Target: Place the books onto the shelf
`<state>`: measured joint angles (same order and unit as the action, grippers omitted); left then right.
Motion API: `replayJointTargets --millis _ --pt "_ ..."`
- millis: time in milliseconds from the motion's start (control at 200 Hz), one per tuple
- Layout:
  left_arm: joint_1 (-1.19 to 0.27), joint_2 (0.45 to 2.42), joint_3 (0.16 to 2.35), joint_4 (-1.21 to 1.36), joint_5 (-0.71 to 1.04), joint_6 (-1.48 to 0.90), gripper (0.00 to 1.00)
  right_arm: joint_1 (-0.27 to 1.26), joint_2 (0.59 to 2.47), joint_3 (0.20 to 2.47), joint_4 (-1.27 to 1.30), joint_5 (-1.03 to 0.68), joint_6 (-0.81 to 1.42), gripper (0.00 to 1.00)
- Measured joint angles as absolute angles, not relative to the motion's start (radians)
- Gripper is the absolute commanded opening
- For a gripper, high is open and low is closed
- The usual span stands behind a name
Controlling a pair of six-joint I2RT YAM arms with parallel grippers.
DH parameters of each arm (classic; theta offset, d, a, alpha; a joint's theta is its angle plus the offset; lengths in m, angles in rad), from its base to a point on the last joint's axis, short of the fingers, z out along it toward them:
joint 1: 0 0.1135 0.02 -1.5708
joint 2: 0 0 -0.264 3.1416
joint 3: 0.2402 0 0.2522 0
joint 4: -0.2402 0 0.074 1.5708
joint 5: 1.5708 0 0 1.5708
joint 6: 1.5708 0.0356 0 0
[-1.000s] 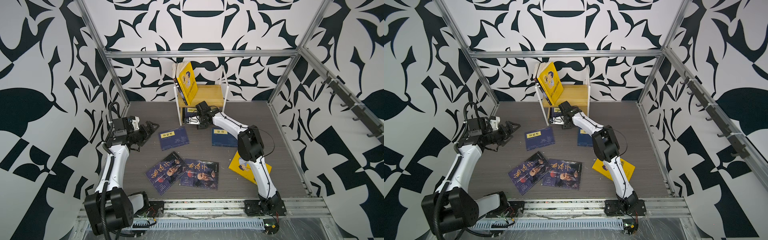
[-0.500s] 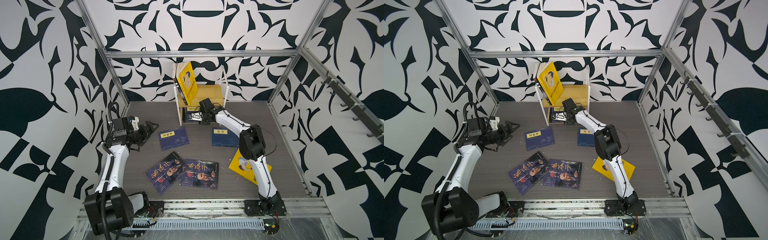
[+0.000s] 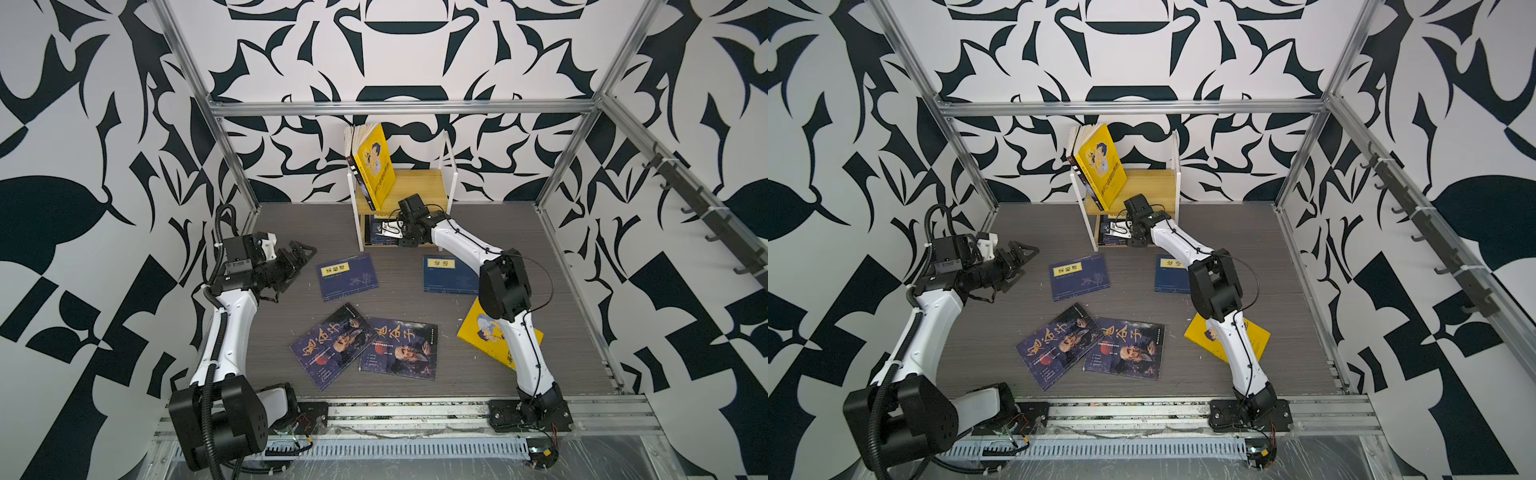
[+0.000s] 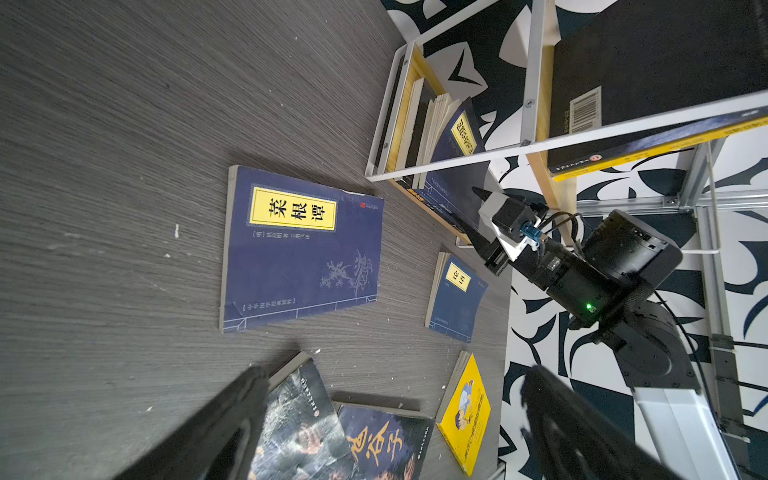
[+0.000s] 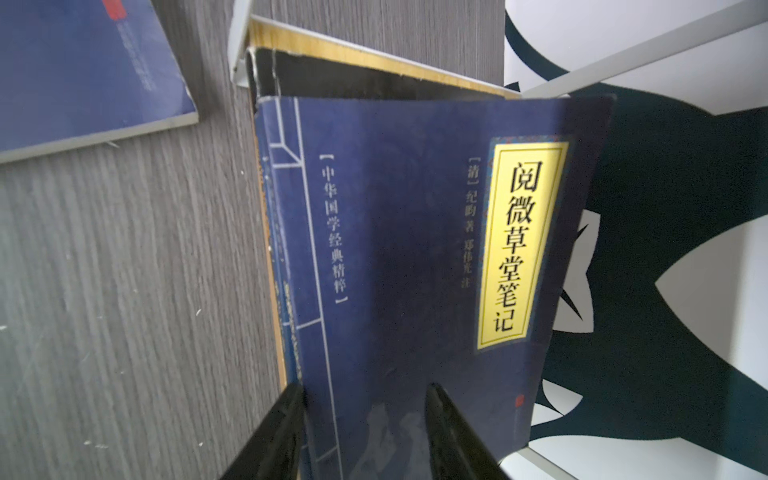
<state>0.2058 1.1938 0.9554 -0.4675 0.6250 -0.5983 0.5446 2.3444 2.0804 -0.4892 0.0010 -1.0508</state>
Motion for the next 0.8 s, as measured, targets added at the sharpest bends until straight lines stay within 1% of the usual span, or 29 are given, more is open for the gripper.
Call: replayJointTargets --millis 220,385,465,590,800 --pt "0.208 1.194 0.955 -0.46 0.625 -0.59 0.99 0.551 2.344 2.085 -0.494 -0.023 -1.003 0.55" --pt "0.208 1.194 0.955 -0.46 0.621 -0.546 1.0 0.564 2.317 2.052 -0.492 -0.057 -0.915 0.55" --pt "0.208 1.197 0.955 -0.461 0.621 -0.516 1.0 0.576 2.251 1.977 -0.476 -0.07 -0.853 0.55" --pt "0.207 1.219 0.969 -0.467 0.616 -0.468 0.99 0.611 2.083 1.803 -0.405 -0.075 -0.724 0.56" --pt "0.208 1.26 0.997 -0.469 0.575 -0.442 0.99 0.695 1.856 1.579 -0.254 -0.051 -0.392 0.56"
